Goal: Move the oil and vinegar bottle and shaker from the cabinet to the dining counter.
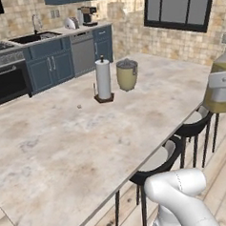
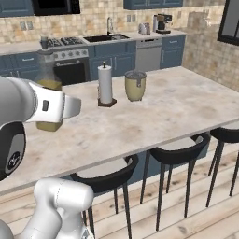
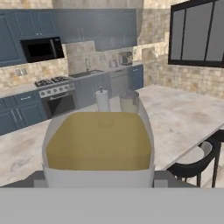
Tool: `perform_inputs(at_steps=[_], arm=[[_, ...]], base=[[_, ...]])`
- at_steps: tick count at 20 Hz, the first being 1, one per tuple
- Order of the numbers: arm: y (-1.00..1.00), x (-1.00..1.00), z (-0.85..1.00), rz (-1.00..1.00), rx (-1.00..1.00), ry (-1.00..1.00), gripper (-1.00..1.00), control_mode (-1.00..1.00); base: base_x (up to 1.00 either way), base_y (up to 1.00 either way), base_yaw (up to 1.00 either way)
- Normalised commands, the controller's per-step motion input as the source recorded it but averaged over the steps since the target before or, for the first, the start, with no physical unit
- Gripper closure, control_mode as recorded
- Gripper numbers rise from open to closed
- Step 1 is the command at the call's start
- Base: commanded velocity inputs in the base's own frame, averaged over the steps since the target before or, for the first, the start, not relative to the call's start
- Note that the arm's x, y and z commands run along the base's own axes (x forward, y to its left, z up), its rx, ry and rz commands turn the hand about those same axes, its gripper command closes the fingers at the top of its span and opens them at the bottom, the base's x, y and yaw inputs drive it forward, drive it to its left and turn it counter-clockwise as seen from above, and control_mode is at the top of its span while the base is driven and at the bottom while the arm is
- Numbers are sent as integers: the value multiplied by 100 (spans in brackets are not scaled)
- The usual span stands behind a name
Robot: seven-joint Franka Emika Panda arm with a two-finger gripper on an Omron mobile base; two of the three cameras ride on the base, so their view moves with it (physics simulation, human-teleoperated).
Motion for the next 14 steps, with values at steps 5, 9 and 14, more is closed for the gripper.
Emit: perform_inputs(at_steps=[5,9,14], arm=[[0,0,0,0,0,0,100,100],[0,0,0,0,0,0,100,100],[0,0,0,0,0,0,100,100]], base=[[0,0,0],[0,0,0],[0,0,0]])
